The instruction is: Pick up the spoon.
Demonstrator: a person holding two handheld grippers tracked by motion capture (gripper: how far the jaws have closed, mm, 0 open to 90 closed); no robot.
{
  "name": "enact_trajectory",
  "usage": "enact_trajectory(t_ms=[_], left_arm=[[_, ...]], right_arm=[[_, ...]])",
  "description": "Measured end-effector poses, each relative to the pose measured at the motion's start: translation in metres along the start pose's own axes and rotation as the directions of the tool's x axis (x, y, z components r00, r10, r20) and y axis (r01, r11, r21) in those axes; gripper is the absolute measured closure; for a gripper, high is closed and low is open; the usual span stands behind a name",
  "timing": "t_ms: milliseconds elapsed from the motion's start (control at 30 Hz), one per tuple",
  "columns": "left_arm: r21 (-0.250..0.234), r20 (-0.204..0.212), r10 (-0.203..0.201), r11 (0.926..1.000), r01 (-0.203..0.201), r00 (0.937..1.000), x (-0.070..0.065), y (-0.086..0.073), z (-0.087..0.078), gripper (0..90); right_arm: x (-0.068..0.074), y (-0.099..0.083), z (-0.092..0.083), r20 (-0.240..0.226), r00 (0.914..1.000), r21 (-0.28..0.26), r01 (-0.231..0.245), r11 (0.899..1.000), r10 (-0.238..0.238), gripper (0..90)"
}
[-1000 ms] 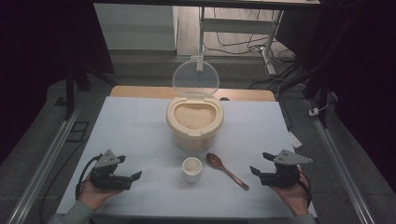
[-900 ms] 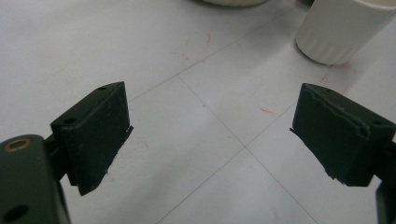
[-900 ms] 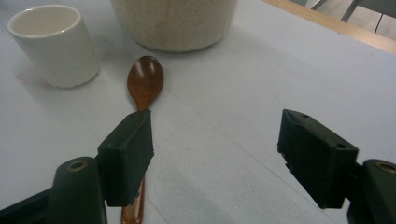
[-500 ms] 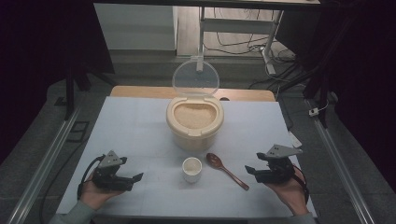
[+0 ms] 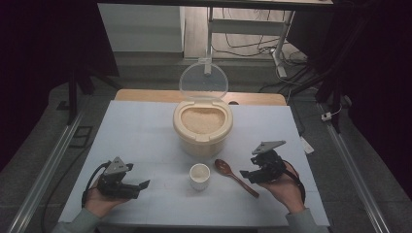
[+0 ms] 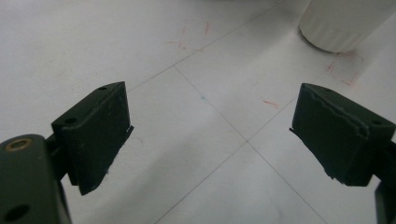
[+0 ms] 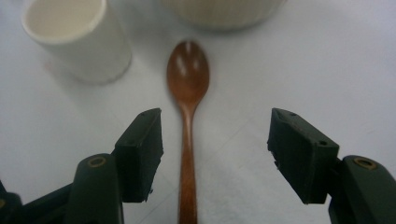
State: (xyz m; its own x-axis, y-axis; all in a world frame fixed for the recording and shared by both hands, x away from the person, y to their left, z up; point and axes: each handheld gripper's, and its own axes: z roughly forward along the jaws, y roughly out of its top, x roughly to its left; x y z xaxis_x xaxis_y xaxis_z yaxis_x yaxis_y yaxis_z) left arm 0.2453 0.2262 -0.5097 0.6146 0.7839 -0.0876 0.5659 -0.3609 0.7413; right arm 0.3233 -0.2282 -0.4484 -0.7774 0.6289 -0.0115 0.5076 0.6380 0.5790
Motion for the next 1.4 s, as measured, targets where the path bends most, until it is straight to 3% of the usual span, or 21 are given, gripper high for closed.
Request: enact_trajectory(t_ms=[67, 367, 767, 1200, 1233, 1267, 1300, 1333, 1400], left_arm=[[0.003, 0.003, -0.002, 1.0, 0.002, 1.0, 0.0, -0.001, 0.001, 11.4], [0.017, 0.0, 0.003, 0.9999, -0.003, 1.0, 0.0, -0.002, 0.003, 11.5], [0.032, -0.002, 0.005, 0.9995, -0.004, 1.0, 0.002, -0.004, 0.005, 11.5], [0.046, -0.006, 0.015, 0.9988, -0.014, 0.9999, 0.001, -0.005, 0.008, 11.4], [0.047, -0.007, 0.016, 0.9988, -0.016, 0.9999, 0.001, -0.005, 0.008, 11.4], [0.047, -0.006, 0.016, 0.9987, -0.016, 0.9998, 0.001, -0.005, 0.008, 11.5], [0.048, -0.007, 0.017, 0.9987, -0.016, 0.9998, 0.001, -0.005, 0.008, 11.5], [0.05, -0.008, 0.017, 0.9986, -0.017, 0.9998, 0.001, -0.005, 0.008, 11.4], [0.051, -0.01, 0.019, 0.9985, -0.018, 0.9998, 0.001, -0.006, 0.009, 11.4]], right_arm=[[-0.001, -0.005, 0.009, -0.014, 0.9999, 0.048, 0.004, 0.999, -0.003, 35.9], [0.002, -0.011, 0.019, -0.036, 0.9993, 0.124, 0.016, 0.992, -0.012, 36.9], [0.01, -0.015, 0.04, -0.037, 0.9981, 0.237, 0.056, 0.97, -0.048, 44.8], [0.014, -0.013, 0.05, -0.031, 0.9972, 0.273, 0.075, 0.959, -0.069, 70.1], [0.015, -0.012, 0.051, -0.027, 0.9975, 0.281, 0.07, 0.957, -0.065, 71.4], [0.018, -0.008, 0.053, -0.031, 0.9966, 0.305, 0.082, 0.949, -0.076, 77.0], [0.018, -0.008, 0.053, -0.031, 0.9966, 0.305, 0.082, 0.949, -0.076, 77.0], [0.02, -0.006, 0.054, -0.027, 0.9961, 0.323, 0.088, 0.942, -0.084, 77.6], [0.019, -0.002, 0.056, -0.018, 0.9982, 0.35, 0.061, 0.935, -0.058, 78.6]])
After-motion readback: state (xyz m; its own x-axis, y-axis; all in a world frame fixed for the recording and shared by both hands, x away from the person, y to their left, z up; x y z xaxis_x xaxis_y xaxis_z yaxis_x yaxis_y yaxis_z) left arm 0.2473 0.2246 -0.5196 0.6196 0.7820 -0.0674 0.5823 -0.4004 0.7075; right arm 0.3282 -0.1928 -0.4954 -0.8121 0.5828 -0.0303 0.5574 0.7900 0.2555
